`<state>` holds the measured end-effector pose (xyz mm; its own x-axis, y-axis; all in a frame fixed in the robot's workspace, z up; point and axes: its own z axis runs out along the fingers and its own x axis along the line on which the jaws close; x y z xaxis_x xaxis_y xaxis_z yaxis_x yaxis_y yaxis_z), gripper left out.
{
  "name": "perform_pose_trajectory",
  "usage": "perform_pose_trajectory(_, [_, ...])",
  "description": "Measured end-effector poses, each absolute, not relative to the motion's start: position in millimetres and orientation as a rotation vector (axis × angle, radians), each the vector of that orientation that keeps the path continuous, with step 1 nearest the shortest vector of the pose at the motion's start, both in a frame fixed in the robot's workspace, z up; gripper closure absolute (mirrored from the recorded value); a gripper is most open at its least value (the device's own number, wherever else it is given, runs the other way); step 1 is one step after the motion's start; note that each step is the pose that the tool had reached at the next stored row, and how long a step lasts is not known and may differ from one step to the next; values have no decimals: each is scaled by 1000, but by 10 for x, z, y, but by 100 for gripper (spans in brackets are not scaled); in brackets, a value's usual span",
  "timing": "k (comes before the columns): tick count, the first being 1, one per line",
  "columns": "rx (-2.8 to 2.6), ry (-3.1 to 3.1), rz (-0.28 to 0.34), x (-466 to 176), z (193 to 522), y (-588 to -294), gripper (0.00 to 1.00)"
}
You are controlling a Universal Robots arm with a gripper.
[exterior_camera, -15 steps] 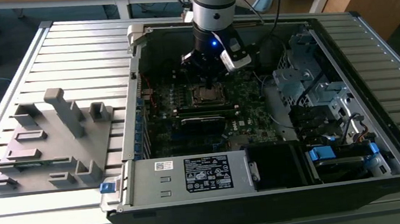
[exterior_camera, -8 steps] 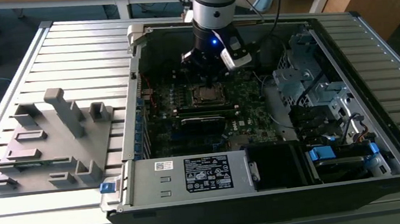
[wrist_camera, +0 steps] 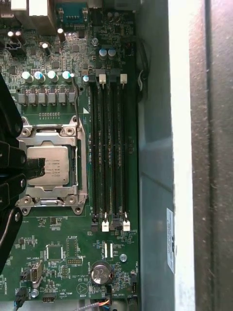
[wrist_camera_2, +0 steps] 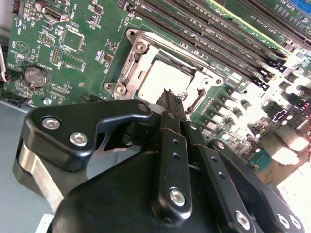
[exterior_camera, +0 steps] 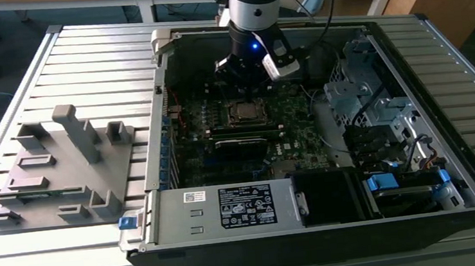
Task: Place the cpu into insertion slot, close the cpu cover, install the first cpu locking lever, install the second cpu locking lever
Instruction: 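Install the first cpu locking lever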
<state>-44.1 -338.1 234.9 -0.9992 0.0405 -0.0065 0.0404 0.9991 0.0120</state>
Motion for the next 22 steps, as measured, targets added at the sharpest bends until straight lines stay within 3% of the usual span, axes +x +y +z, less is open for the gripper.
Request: perform_pose_trajectory(22, [64,3134,19,-441,2494,-3382,90])
